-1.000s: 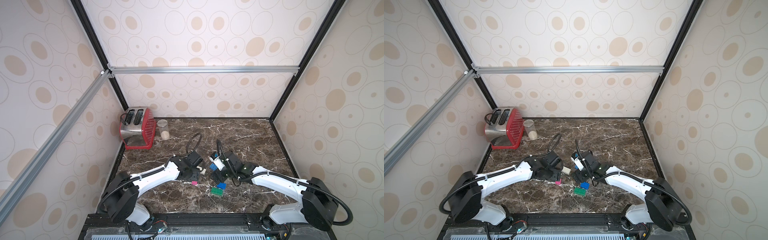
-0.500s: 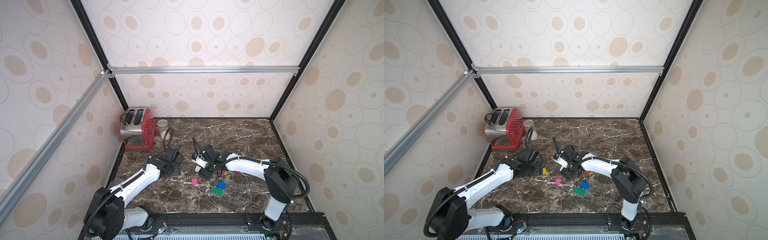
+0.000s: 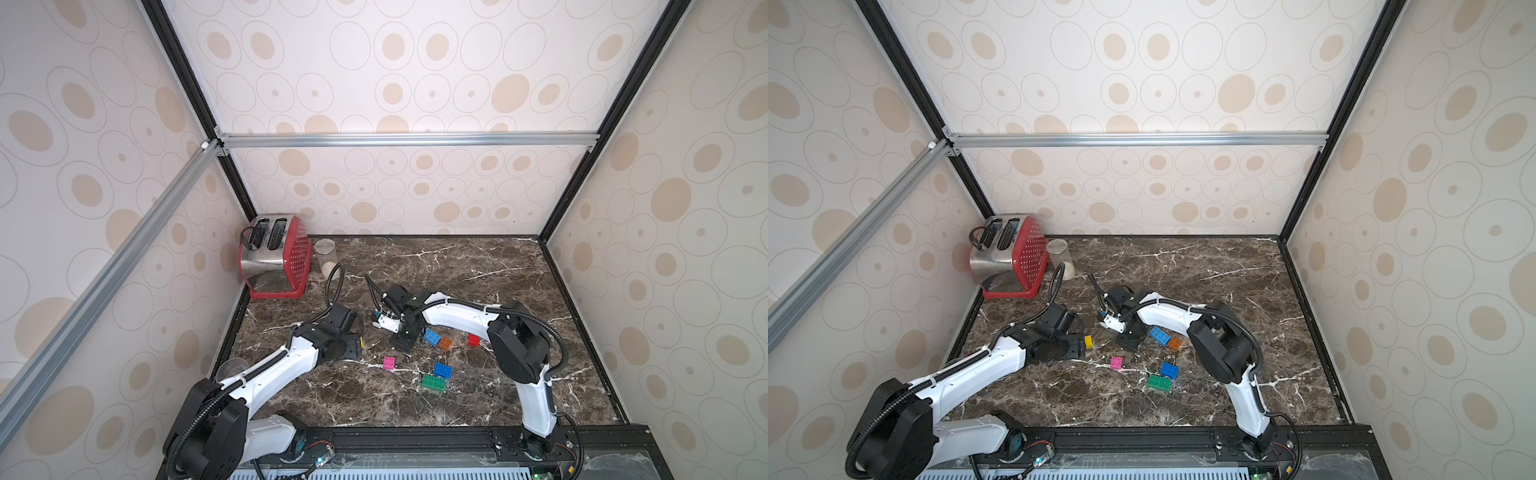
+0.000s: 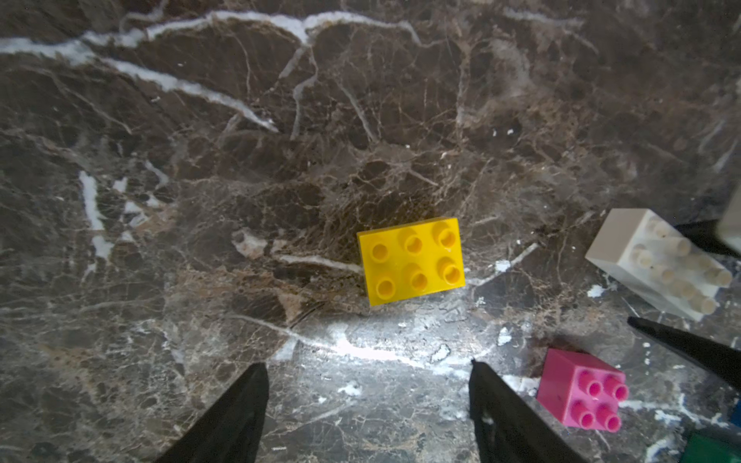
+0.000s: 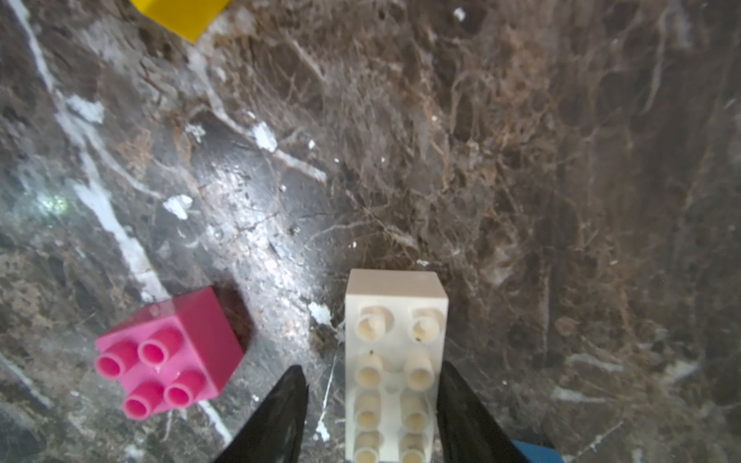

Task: Assemble a heart with lego
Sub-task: Pick up the lego brick from the center of the board.

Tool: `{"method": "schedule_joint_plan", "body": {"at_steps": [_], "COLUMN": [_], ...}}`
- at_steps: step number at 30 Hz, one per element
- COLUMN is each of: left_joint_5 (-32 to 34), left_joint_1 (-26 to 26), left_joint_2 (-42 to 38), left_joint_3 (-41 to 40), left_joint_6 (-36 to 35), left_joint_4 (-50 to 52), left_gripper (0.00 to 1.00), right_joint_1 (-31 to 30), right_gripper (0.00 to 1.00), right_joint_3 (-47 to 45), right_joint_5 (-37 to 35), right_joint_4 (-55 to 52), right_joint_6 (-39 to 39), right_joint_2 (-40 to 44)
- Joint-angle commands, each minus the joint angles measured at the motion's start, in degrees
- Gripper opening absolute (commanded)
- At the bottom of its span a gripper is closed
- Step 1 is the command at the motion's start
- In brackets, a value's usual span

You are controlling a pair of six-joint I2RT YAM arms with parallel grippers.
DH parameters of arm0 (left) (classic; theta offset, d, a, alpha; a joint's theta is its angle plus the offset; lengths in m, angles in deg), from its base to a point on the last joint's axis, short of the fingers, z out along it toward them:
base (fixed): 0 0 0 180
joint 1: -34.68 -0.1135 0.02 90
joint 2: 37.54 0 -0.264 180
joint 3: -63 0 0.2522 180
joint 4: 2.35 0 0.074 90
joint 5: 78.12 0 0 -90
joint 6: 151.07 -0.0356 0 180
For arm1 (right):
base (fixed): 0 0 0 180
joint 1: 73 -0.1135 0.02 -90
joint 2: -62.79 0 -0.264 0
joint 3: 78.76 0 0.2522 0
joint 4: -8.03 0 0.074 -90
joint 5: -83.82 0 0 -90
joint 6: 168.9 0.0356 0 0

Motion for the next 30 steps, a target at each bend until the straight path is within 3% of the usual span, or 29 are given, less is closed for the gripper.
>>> {"method": "schedule_joint_plan", "body": {"at_steps": [1,11,30], "left_joint_5": [-0.04,0.74,0.44], "left_joint_1": [-0.24,-0.34,-1.37], "left_joint_2": [-0.62,-1.91,-4.03], "left_joint_3": [-0.31,-1.10,-3.03], "left_joint_6": [0.72,0.89,0.68], "left_joint_4": [-0.12,-0.30,-0.19], "left_gripper": [0.79,0.81,0.82], "right_joint_1": [-0.38,-0.38,-0.38], "right_gripper": [0.52,0.43,0.42], "right_joint_3": [1.90,2.30,4.14], "right_joint_5": [-0.76,-2.31,-2.15], "right_joint_4": [-4.30,-3.73,-3.67], "right_joint_6": [-1.19,-0.57,0.23], "right_joint_2": [-1.64,-2.19,-3.31]}}
